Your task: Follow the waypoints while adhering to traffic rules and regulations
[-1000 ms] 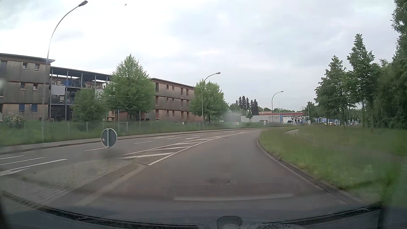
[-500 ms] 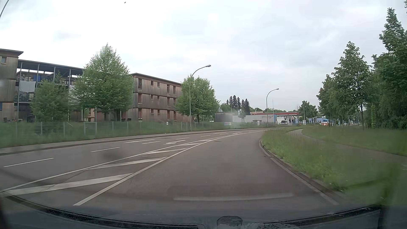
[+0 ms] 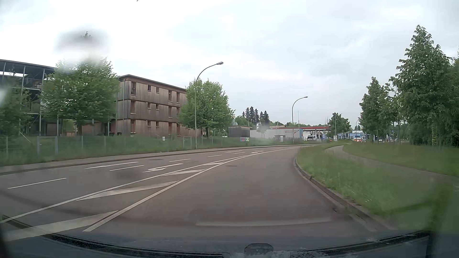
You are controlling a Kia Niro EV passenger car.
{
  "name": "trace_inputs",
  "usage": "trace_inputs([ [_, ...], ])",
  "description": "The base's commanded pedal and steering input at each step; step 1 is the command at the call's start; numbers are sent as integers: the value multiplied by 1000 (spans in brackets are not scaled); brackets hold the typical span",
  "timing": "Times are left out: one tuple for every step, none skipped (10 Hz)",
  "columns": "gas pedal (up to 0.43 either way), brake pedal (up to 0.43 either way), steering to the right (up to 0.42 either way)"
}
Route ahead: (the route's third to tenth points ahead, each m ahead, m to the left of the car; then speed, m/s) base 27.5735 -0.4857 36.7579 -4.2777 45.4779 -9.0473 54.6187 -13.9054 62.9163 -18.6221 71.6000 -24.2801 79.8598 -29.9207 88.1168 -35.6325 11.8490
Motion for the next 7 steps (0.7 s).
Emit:
trace_inputs([
  [87, 0, 40],
  [87, 0, 41],
  [87, 0, 43],
  [87, 0, 45],
  [98, 0, 46],
  [98, 0, 46],
  [98, 0, 46],
])
